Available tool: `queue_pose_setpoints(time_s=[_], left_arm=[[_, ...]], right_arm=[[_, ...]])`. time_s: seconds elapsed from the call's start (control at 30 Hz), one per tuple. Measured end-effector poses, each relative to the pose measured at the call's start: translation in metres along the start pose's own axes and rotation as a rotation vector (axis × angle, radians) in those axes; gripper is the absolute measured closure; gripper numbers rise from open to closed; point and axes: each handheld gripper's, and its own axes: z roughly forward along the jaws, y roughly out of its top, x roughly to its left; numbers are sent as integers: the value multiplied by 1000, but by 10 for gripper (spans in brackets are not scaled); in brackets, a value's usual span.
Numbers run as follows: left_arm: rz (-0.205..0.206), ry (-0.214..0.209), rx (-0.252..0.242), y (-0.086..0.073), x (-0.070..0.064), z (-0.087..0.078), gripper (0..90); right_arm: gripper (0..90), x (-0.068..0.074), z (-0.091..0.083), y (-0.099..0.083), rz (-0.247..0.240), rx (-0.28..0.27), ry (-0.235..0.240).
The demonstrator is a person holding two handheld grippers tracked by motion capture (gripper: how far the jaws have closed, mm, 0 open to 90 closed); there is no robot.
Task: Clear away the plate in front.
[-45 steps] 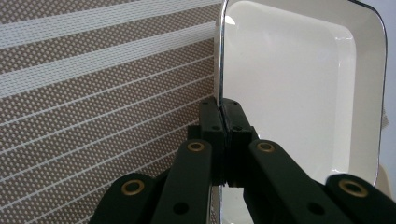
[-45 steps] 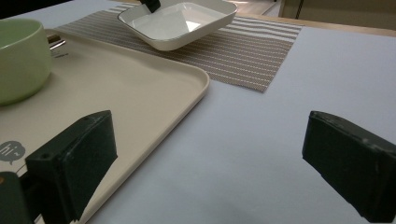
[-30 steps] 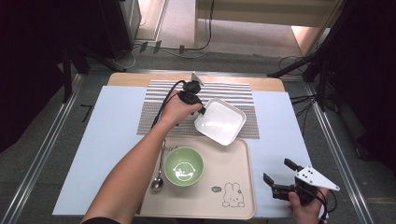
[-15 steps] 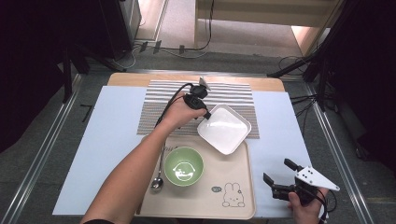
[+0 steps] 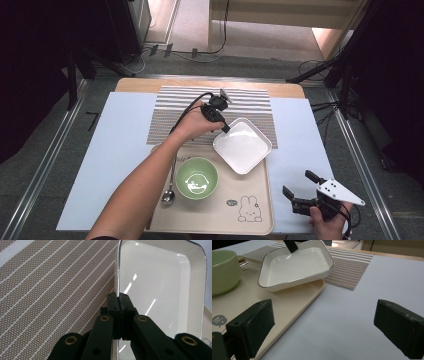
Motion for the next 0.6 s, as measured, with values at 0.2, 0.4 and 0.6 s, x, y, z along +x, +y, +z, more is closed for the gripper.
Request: queue_pose_setpoints(time_s=[0.2,0.4,0.6], left_arm=[[37,-19,32,-2,-4,5,900],[71,-36,53,-3,-9,6,900],[150,-60,100,-6,-16,10,900]], right_arm=[[31,0,1,0,-4,2,3],[31,0,0,0,-3,3,-1],[31,0,0,0,-5,2,-2]])
